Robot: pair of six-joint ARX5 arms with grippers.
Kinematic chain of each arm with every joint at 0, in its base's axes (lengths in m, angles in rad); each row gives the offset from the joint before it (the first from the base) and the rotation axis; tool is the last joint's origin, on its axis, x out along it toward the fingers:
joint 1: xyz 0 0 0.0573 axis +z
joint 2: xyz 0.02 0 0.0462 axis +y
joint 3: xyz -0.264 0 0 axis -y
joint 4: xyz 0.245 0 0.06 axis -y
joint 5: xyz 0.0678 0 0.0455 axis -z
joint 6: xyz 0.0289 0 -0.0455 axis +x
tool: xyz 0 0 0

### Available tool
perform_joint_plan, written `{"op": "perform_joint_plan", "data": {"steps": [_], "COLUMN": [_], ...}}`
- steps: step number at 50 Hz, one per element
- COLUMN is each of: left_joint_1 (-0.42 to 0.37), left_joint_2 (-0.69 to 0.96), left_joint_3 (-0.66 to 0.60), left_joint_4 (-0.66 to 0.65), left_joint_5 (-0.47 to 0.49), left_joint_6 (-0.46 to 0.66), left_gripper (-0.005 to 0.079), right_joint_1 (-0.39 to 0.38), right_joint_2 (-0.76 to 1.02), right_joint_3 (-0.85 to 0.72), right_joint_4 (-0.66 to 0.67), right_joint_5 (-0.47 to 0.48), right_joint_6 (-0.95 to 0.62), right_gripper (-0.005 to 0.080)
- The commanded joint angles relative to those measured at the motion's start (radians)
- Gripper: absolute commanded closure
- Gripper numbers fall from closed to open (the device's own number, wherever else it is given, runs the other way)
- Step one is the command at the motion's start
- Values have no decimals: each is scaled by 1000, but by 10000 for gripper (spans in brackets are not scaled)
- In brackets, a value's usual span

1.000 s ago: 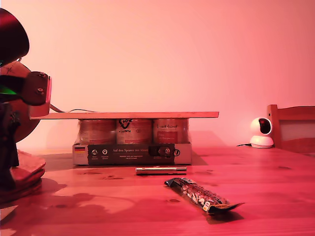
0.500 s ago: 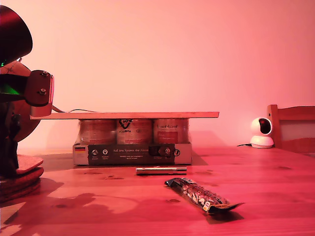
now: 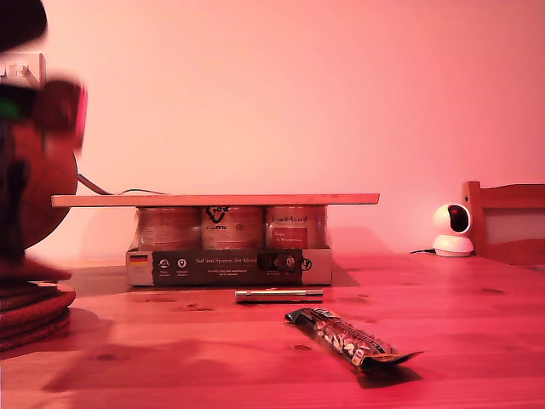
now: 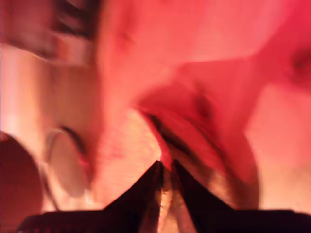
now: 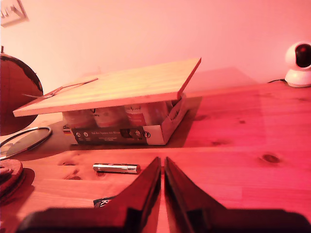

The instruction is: Pick up the top cork coaster and place it on the shelf behind you

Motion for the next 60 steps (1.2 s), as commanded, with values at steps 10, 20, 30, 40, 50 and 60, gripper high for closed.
{"op": "perform_joint_plan", "data": {"steps": [10, 20, 30, 40, 50, 60], "left_joint_1": [-2, -2, -2, -1, -1, 13], "left_joint_2": [-93, -139, -190, -219, -208, -106], "left_joint_3": [19, 19, 30, 81, 90, 90], "left_joint_4": [0, 0, 8, 51, 190, 410], "left_joint_5": [6, 11, 57, 212, 354, 404], "left_joint_6": [-18, -121, -293, -546, -875, -998], "left_gripper": [762, 762, 762, 762, 762, 762], "right_joint_1": [4, 4, 4, 4, 4, 4], "right_joint_2": [-6, -6, -6, -6, -6, -6], "right_joint_3": [10, 10, 10, 10, 10, 10], "right_joint_4": [3, 3, 3, 3, 3, 3], "right_joint_5": [4, 3, 4, 3, 3, 3], "right_joint_6": [2, 2, 2, 2, 3, 3], "right_gripper": [764, 764, 764, 764, 764, 764]}}
